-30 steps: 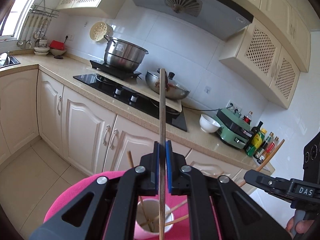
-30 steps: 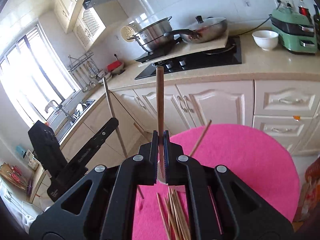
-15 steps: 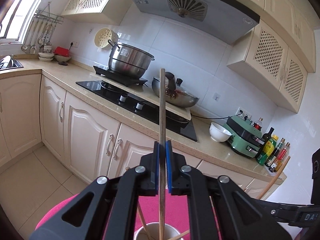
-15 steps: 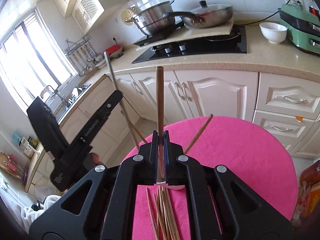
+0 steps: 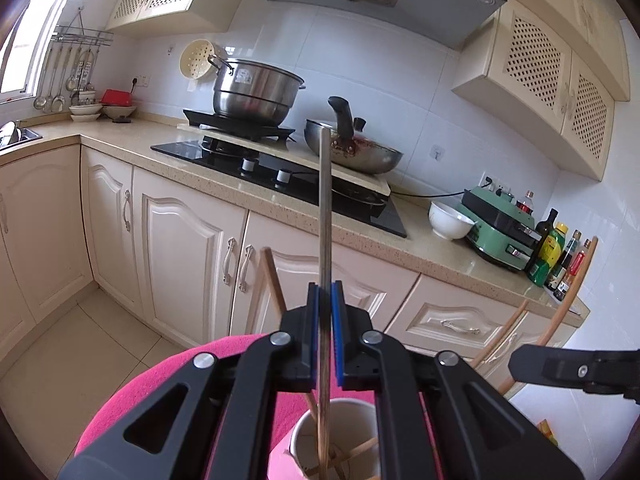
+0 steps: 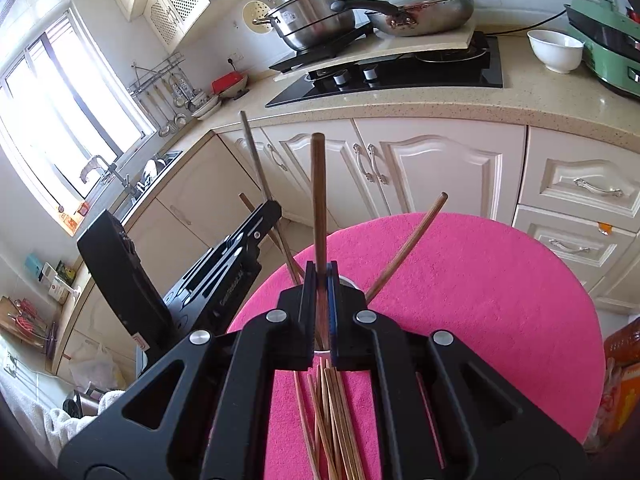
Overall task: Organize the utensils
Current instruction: 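Raise the chopstick over the pink cup and release it inside with the right gripper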
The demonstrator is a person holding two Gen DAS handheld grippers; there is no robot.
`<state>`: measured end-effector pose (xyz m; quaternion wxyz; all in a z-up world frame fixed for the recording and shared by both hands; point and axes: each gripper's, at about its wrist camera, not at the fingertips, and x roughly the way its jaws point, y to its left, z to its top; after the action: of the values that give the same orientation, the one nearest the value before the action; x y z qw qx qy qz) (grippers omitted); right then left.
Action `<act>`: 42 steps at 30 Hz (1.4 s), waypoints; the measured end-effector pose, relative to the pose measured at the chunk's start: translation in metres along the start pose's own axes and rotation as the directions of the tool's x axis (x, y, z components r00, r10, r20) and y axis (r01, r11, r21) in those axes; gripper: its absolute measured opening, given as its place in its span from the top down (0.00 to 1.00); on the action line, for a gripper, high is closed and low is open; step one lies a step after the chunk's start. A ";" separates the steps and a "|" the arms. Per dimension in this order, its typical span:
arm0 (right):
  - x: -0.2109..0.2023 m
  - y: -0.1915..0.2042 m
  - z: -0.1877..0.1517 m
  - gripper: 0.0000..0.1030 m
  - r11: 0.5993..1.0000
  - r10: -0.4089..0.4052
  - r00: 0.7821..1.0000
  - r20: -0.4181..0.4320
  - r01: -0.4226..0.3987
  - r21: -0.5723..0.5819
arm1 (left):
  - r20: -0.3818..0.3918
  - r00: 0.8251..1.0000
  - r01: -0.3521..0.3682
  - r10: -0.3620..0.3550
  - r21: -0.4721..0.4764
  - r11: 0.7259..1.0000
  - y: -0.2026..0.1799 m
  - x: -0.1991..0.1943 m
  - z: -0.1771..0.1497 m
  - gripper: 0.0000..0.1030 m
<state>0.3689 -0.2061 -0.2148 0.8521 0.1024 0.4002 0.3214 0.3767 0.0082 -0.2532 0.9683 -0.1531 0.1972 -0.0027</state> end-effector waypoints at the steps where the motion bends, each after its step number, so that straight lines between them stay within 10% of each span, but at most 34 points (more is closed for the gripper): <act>1: 0.000 0.000 -0.001 0.95 1.000 -0.001 1.000 0.000 0.001 0.003 | -0.001 1.000 -0.001 0.001 0.002 1.000 -0.001 -0.001 -0.001 0.94; 20: 0.014 0.002 -0.017 0.95 0.999 -0.027 0.999 -0.035 0.028 0.034 | -0.155 0.986 0.058 -0.053 0.026 0.998 0.002 -0.028 -0.029 0.92; 27: 0.017 0.000 -0.022 0.95 0.998 -0.041 0.998 -0.041 0.043 0.052 | -0.205 0.978 0.036 -0.032 0.015 0.999 0.004 -0.032 -0.034 0.69; 42: 0.027 -0.002 -0.038 0.94 0.992 -0.070 0.996 -0.054 0.075 0.103 | -0.274 0.962 -0.012 0.015 0.010 1.000 0.020 -0.050 -0.037 0.64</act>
<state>0.3543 -0.1936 -0.2578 0.8462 0.1241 0.4414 0.2714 0.3151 0.0194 -0.2728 0.9324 -0.1459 0.3302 -0.0181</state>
